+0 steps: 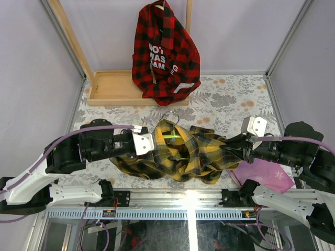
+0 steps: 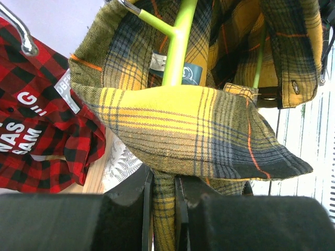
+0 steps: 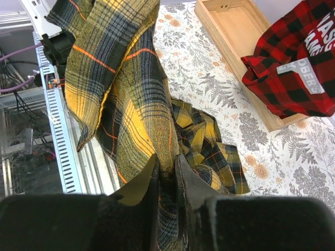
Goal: Place the shirt on the hanger
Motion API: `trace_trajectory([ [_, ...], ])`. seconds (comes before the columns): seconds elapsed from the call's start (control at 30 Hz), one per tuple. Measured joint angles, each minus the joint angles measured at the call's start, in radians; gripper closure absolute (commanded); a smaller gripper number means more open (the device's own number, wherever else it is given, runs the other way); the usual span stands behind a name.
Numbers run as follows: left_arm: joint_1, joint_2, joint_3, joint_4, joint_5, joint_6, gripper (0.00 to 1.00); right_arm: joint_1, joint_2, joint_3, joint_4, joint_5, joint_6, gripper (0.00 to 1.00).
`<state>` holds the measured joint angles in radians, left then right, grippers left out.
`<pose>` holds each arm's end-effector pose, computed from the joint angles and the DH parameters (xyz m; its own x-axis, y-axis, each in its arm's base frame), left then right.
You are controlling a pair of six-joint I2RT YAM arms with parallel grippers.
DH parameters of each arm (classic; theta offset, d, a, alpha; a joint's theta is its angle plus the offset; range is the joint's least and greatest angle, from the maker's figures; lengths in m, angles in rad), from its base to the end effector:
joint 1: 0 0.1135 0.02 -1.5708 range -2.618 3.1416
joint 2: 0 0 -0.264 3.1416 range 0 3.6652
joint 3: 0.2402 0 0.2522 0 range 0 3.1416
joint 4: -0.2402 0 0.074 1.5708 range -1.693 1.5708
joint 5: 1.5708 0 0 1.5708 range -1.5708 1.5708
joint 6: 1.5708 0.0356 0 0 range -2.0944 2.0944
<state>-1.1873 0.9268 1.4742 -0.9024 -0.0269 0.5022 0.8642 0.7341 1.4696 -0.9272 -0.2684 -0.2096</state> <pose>0.0541 -0.1315 0.4653 0.3277 0.4738 -0.8174 0.8669 0.1932 0.4595 0.0394 0.0607 0.4786 0.0668 -0.2308 -0.9707 -0.9084 0.3885 -0.1548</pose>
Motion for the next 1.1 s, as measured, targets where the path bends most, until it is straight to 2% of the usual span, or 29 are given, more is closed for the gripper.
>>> trace_trajectory([
  [0.2, 0.000, -0.021, -0.030, 0.015, -0.006, 0.001, 1.00, 0.000, -0.001, -0.004, -0.002, -0.013, 0.033, 0.83],
  [0.27, 0.000, -0.028, -0.030, 0.016, -0.005, 0.002, 1.00, 0.000, -0.001, -0.009, 0.005, -0.026, 0.039, 0.74],
  [0.37, 0.000, -0.039, -0.031, 0.015, 0.000, 0.007, 1.00, 0.001, -0.001, -0.021, 0.019, -0.036, 0.053, 0.67],
  [0.43, 0.000, -0.051, -0.031, 0.010, 0.000, 0.010, 1.00, 0.000, -0.002, -0.027, 0.019, -0.032, 0.059, 0.58],
  [0.5, 0.000, -0.066, -0.031, 0.007, 0.000, 0.011, 1.00, 0.000, -0.002, -0.031, 0.019, -0.030, 0.066, 0.53],
  [0.57, 0.000, -0.073, -0.031, 0.006, 0.000, 0.011, 1.00, 0.000, -0.002, -0.034, 0.019, -0.031, 0.069, 0.53],
  [0.63, 0.000, -0.076, -0.031, 0.004, 0.000, 0.011, 1.00, 0.000, -0.002, -0.034, 0.019, -0.031, 0.069, 0.59],
  [0.7, 0.000, -0.077, -0.031, 0.004, 0.000, 0.011, 1.00, 0.000, -0.002, -0.034, 0.019, -0.031, 0.070, 0.60],
  [0.8, 0.000, -0.077, -0.034, 0.004, 0.000, 0.011, 1.00, 0.000, -0.002, -0.035, 0.020, -0.030, 0.073, 0.44],
  [0.87, 0.000, -0.078, -0.037, 0.003, 0.000, 0.011, 1.00, 0.000, -0.004, -0.036, 0.021, -0.031, 0.078, 0.40],
  [0.97, 0.000, -0.078, -0.040, 0.003, 0.000, 0.011, 1.00, 0.000, -0.014, -0.043, 0.029, -0.031, 0.080, 0.46],
  [1.1, 0.000, -0.078, -0.047, 0.003, 0.000, 0.011, 1.00, 0.000, -0.024, -0.045, 0.043, -0.031, 0.084, 0.67],
])
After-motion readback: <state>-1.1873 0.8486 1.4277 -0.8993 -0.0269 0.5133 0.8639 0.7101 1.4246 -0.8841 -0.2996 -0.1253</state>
